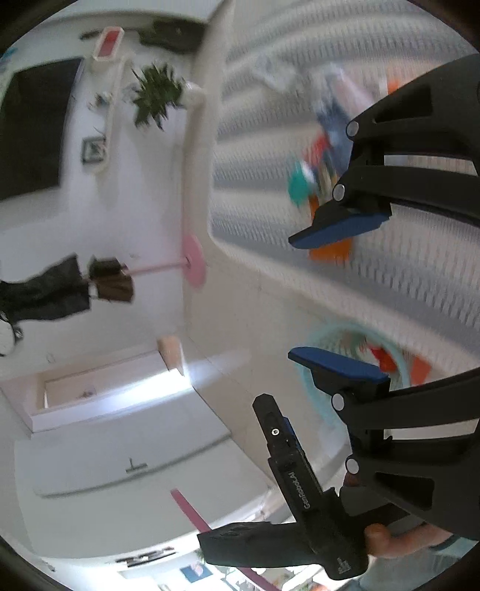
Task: Collect trash
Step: 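Grasp the dark blue milk carton with the left tool while the right tool grasps the orange paper cup, then drop the milk carton into the teal basket with the left tool while the right tool drops the orange cup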
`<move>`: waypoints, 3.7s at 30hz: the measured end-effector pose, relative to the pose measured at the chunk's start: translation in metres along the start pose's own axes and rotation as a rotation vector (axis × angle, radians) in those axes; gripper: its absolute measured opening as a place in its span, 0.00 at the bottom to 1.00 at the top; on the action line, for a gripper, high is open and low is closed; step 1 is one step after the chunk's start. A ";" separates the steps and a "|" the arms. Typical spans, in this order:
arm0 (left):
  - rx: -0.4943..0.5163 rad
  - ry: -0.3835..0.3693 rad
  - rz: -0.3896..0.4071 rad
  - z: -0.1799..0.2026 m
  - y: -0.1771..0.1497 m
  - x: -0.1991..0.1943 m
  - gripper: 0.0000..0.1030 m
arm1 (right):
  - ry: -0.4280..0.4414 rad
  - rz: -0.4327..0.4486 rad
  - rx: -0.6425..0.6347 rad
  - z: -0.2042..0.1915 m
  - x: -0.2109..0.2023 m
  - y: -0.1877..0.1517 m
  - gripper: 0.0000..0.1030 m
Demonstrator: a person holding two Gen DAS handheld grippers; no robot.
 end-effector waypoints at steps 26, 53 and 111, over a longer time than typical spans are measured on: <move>0.458 -0.076 -0.336 0.114 -0.161 0.159 0.68 | -0.176 -0.237 0.083 0.198 -0.034 -0.144 0.62; 0.396 -0.049 -0.415 0.129 -0.178 0.156 0.43 | -0.259 -0.277 0.116 0.220 -0.025 -0.149 0.58; 0.196 0.065 -0.257 0.042 -0.155 0.044 0.30 | -0.209 -0.280 0.128 0.163 -0.002 -0.131 0.59</move>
Point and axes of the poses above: each gripper's, at about its wrist camera, not at the fingertips, and x roughly the way its jaws point, z to its right, y to its top, the point moved 6 cm from there along x, roughly the way its jaws point, and after that the axes turned 12 degrees about z, right-handed, at the moved point
